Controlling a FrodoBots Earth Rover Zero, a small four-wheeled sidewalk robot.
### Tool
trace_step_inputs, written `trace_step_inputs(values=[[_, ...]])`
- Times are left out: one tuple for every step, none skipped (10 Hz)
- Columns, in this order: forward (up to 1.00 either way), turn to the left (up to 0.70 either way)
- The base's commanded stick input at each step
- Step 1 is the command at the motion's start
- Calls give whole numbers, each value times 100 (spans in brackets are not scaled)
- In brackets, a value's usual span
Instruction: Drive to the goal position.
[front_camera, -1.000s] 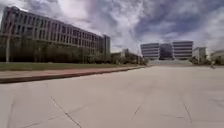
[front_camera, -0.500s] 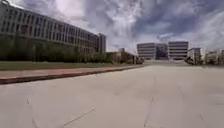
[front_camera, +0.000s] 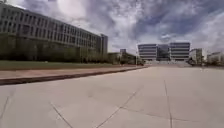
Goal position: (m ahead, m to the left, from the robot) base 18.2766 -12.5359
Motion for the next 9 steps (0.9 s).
trace_step_inputs(values=[[100,0],[100,0],[100,0],[100,0],[100,0],[100,0],[100,0],[100,0],[100,0]])
